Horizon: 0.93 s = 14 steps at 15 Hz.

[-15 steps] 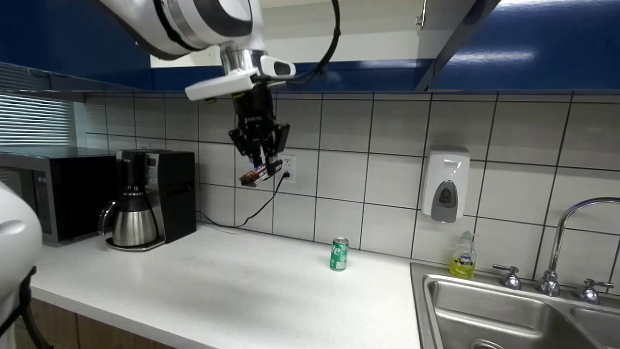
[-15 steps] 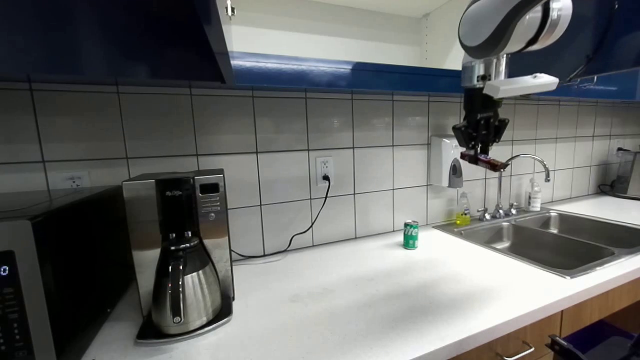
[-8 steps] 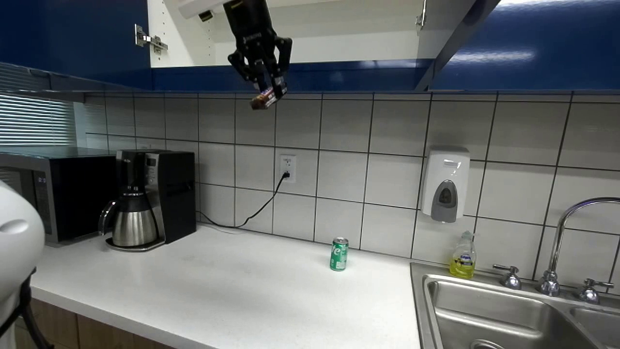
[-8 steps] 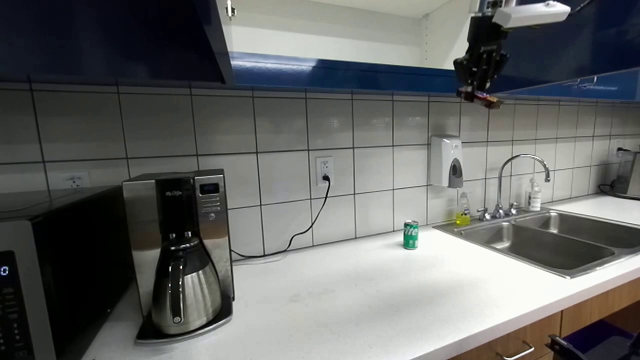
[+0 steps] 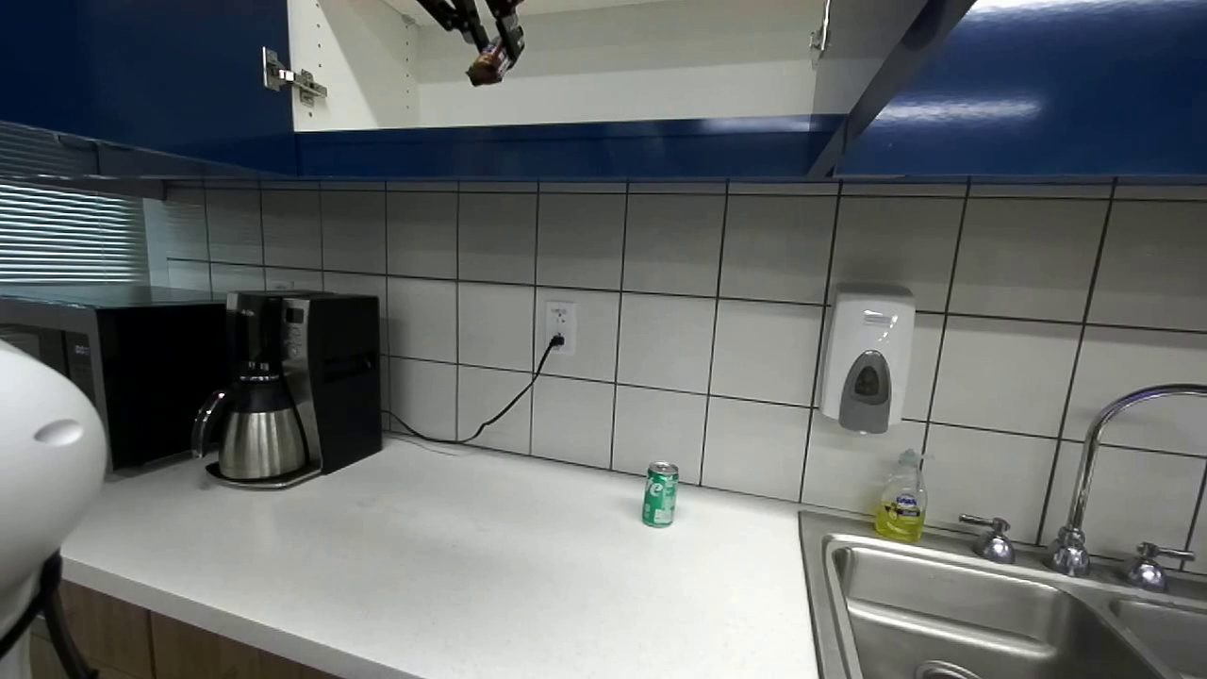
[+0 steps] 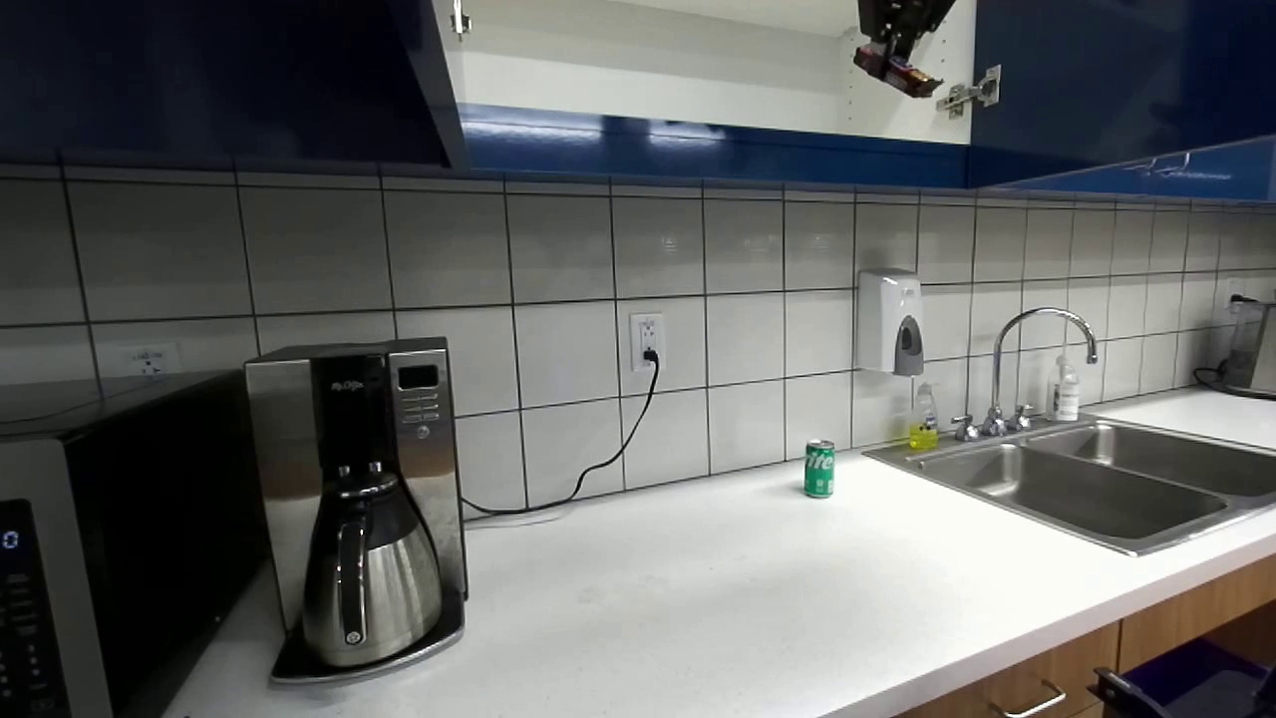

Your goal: Put the purple snack inside the upper cabinet.

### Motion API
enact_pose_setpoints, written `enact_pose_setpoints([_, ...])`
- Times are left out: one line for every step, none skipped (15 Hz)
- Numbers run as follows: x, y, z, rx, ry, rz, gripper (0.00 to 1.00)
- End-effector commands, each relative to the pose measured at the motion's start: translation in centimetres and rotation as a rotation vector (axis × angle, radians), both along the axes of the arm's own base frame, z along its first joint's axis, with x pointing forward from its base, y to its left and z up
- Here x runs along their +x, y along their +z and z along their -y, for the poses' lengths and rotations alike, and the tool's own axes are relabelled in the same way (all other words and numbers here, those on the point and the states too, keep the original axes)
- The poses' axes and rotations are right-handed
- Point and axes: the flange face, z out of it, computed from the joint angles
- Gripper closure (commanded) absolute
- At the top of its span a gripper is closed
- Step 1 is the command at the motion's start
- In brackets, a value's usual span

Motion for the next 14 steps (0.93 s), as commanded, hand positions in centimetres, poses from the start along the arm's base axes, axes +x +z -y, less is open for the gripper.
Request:
enact_pose_setpoints([1.9, 4.0, -1.2, 0.024, 0.019, 0.03, 0.93])
enact_pose_setpoints([2.4, 4.8, -1.3, 0.033, 0.02, 0.039, 0.93])
enact_pose_setpoints([2.9, 5.5, -1.4, 0.043, 0.021, 0.044, 0.93])
enact_pose_setpoints([3.8, 6.0, -1.6, 0.052, 0.012, 0.033, 0.93])
enact_pose_setpoints([4.3, 6.4, -1.6, 0.06, 0.008, 0.031, 0.93])
enact_pose_setpoints([5.1, 6.8, -1.7, 0.066, -0.003, 0.022, 0.93])
enact_pose_setpoints([5.7, 7.1, -1.8, 0.067, -0.008, 0.015, 0.93])
enact_pose_setpoints([6.5, 7.3, -1.9, 0.067, -0.015, 0.004, 0.93])
enact_pose_setpoints([7.2, 7.4, -2.0, 0.07, -0.025, -0.004, 0.93])
enact_pose_setpoints([8.0, 7.5, -2.0, 0.073, -0.035, -0.008, 0.93])
enact_pose_setpoints([8.8, 7.7, -2.1, 0.075, -0.045, -0.013, 0.93])
enact_pose_setpoints([9.5, 7.8, -2.1, 0.079, -0.054, -0.018, 0.93])
enact_pose_setpoints([10.3, 7.8, -2.2, 0.08, -0.065, -0.021, 0.93])
enact_pose_setpoints([11.0, 7.8, -2.2, 0.082, -0.075, -0.025, 0.93])
